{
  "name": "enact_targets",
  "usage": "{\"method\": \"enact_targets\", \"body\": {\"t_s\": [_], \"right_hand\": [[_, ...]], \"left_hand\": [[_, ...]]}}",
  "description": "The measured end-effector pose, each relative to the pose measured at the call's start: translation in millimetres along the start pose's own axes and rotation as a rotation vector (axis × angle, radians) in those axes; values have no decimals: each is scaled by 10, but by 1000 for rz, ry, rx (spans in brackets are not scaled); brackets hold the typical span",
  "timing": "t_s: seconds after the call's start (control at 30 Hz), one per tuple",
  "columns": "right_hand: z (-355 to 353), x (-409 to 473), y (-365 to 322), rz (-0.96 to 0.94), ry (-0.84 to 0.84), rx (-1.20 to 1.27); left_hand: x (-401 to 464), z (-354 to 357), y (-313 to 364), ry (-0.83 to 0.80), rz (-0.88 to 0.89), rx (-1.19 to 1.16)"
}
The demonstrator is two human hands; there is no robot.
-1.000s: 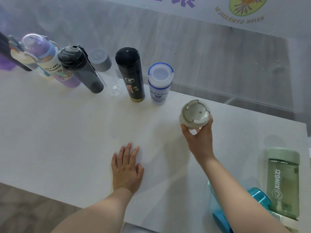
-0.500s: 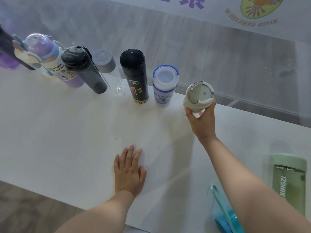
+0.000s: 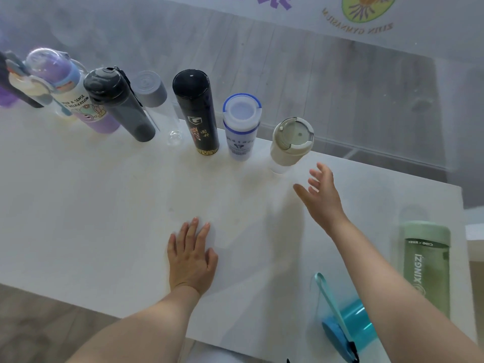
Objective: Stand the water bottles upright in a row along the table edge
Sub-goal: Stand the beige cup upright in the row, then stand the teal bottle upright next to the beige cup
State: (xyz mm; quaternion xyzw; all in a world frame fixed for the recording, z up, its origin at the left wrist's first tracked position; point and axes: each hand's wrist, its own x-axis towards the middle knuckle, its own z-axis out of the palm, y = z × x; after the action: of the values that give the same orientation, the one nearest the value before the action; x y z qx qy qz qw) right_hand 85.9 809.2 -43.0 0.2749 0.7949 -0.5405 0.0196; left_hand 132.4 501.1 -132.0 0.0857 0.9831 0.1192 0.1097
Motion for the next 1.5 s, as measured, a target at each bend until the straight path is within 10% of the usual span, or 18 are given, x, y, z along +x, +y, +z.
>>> {"method": "enact_targets", "body": {"t_s": [0.7, 1.5], "right_hand": [[-1055, -2103, 1300, -416, -64, -775], [-547, -1840, 1295, -513, -157, -823]], "left_hand": [[-58, 48, 41, 104, 23, -7], [-114, 46, 133, 125, -2, -62]]}}
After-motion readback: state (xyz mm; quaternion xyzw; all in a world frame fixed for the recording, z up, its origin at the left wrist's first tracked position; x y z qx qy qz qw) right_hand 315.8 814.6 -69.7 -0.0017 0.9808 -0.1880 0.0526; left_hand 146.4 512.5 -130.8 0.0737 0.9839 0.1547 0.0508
